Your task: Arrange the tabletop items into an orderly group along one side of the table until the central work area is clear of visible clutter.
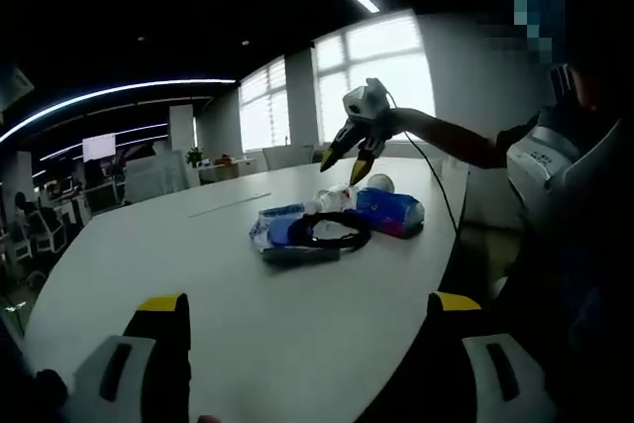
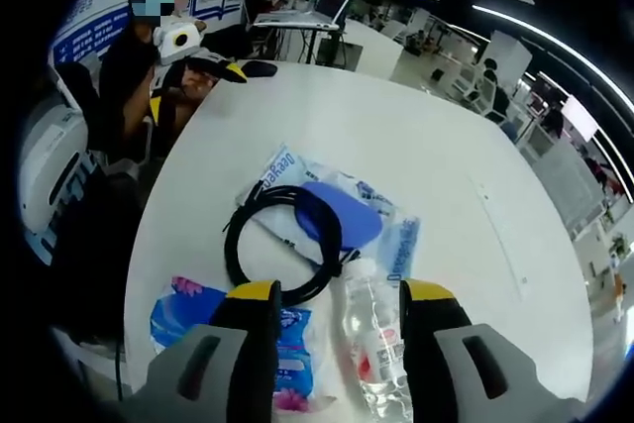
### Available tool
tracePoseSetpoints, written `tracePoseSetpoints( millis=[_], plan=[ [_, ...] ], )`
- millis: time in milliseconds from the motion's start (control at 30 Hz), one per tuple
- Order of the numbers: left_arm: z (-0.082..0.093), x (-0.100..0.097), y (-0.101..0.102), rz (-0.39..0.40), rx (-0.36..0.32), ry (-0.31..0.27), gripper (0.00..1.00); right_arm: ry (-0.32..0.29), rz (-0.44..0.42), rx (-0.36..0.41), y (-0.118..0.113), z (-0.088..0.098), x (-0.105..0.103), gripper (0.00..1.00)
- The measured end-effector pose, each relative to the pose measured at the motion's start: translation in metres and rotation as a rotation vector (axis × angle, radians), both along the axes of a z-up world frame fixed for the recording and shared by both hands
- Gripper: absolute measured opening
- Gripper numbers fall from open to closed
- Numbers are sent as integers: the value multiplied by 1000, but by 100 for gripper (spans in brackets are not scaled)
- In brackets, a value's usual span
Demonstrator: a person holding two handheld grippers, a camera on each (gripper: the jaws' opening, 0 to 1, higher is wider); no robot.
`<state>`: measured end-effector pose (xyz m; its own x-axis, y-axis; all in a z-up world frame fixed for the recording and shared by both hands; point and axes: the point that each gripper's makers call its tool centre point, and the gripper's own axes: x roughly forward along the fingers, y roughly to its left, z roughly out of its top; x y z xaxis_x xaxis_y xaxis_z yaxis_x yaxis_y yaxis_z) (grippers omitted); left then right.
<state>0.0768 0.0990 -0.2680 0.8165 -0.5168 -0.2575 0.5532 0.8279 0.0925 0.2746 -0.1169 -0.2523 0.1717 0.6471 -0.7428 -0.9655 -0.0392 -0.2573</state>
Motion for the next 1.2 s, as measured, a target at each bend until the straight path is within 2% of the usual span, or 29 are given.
tracePoseSetpoints(
  millis=[267,600,1200],
  plan=[
    [-1,-3,-2,-7,1,2,99,21,-1,-17,8,-16,4,40],
    [0,-6,0,-5,6,0,99,26,3,-26,12,-18,7,38],
    [1,-10,2,-1,8,-7,98,19,18,-100,21,-39,20,30]
  ],
)
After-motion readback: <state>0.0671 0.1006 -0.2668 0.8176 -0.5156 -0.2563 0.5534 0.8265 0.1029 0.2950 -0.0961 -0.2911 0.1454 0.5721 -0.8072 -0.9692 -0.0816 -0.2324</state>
